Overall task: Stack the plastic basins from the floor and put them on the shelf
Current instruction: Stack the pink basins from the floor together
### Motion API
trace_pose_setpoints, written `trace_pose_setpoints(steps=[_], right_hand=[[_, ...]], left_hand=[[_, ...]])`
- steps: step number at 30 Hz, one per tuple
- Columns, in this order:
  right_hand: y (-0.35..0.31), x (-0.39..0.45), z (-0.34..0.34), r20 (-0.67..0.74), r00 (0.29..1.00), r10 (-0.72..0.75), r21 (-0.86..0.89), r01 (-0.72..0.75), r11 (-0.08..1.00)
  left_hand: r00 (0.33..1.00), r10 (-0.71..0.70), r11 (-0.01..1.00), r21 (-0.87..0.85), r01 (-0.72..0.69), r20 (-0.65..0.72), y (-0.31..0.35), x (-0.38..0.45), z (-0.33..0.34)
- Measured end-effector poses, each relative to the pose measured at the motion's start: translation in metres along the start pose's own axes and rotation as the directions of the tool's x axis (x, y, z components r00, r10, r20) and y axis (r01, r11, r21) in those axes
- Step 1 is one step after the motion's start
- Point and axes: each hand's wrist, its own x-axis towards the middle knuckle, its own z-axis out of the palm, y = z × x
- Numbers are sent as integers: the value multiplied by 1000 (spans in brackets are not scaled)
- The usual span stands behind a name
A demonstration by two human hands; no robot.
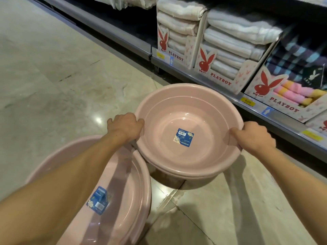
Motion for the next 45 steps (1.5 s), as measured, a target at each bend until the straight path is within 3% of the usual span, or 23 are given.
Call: trace_pose_setpoints(steps=[11, 18, 26, 37, 45], right_hand=[[-74, -49, -61, -93, 974, -206, 90, 214, 973], [-136, -105, -38, -40, 939, -342, 25, 343, 939], [-173, -155, 27, 136, 886, -444, -51, 453, 890], [-145, -173, 90, 225, 860, -459, -280, 508, 815], [-132, -179, 115, 318, 851, -418, -183, 488, 853]], left_hand=[[985, -45, 997, -65, 35, -169, -50, -50, -103], [976, -193, 969, -173, 175, -96, -140, -138, -127], [924, -378, 923, -102, 371, -53, -227, -214, -89], [907, -421, 907, 2, 421, 26, -250, -250, -17], [867, -492, 845, -200, 497, 75, -250, -253, 19]])
